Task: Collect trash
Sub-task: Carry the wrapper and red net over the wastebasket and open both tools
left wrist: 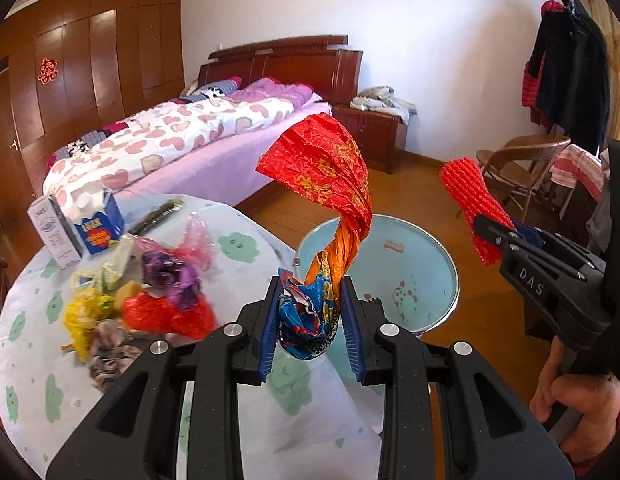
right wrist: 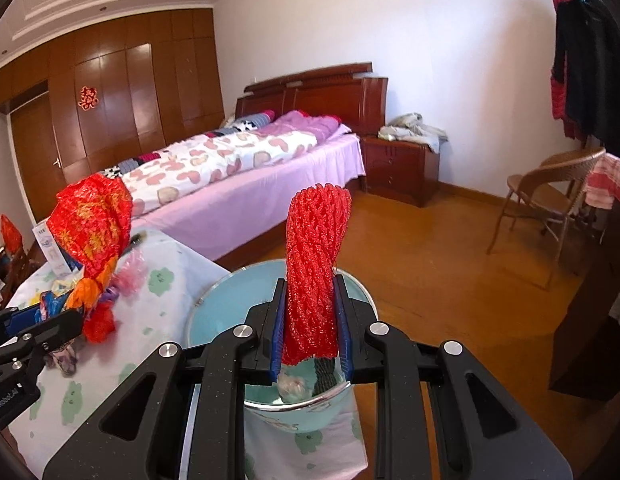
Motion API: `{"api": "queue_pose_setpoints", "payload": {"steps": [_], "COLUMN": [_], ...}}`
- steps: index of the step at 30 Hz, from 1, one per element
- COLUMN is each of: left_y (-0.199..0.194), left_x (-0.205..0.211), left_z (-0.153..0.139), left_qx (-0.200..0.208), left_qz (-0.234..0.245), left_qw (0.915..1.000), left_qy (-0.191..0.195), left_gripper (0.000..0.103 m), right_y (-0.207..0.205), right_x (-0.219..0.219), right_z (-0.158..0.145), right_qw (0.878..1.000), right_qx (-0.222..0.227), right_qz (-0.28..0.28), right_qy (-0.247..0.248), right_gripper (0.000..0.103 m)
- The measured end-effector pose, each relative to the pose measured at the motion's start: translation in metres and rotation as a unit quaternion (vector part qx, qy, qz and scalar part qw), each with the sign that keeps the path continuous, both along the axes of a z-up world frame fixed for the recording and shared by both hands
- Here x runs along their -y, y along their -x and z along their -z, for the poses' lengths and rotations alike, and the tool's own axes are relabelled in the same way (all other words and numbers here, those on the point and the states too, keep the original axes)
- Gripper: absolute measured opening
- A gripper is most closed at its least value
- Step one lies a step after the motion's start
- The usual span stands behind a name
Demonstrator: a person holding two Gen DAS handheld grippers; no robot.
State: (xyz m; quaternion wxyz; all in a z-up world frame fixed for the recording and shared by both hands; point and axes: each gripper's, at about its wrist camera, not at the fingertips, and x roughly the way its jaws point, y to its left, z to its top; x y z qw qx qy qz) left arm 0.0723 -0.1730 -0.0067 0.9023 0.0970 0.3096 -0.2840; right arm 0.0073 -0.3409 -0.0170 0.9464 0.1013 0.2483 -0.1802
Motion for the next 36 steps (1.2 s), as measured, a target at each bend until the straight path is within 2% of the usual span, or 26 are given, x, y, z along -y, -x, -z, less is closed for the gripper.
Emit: {"api": "queue_pose_setpoints", "payload": {"steps": [12,21,26,30,34,36], "left_y": [-0.022,-0.037,-0.041,-0.042,-0.045,-0.044], "left_x": [0.044,0.061,0.069,0.070,0.070,0.067], "left_z": [0.031,0.054,0.061,0.064,0.065,0.063], "left_qx": [-0.040,-0.081,-0.090,-0.090,-0.093,-0.090], "left_qz": [0.014,0.011,0.011,0.009,0.002,-0.002], "left_qw": [0.9988,0.9958,0.9946,0.9942,0.9939,0.9942], "left_qy": [-0.025,-0.043,-0.050,-0.058,-0.058,-0.058], "left_gripper": [0.029,0.029,0.029,0.036,0.045,0.051], "right_y": [-0.016,-0.031,-0.035,-0.035,-0.032,-0.028], "right_x": [0.025,0.035,0.036,0.036,0.037,0.037], "right_z": [0.028,0.050,0.056,0.058,0.054,0.050], "right_qw": [0.999,0.996,0.995,0.994,0.995,0.995], "right_qx": [-0.031,-0.060,-0.066,-0.066,-0.056,-0.047], "right_qz": [0.008,-0.009,-0.017,-0.023,-0.019,-0.012], "right_qy": [-0.026,-0.069,-0.078,-0.084,-0.084,-0.083], "right_gripper": [0.023,0.024,0.025,0.028,0.041,0.042]}}
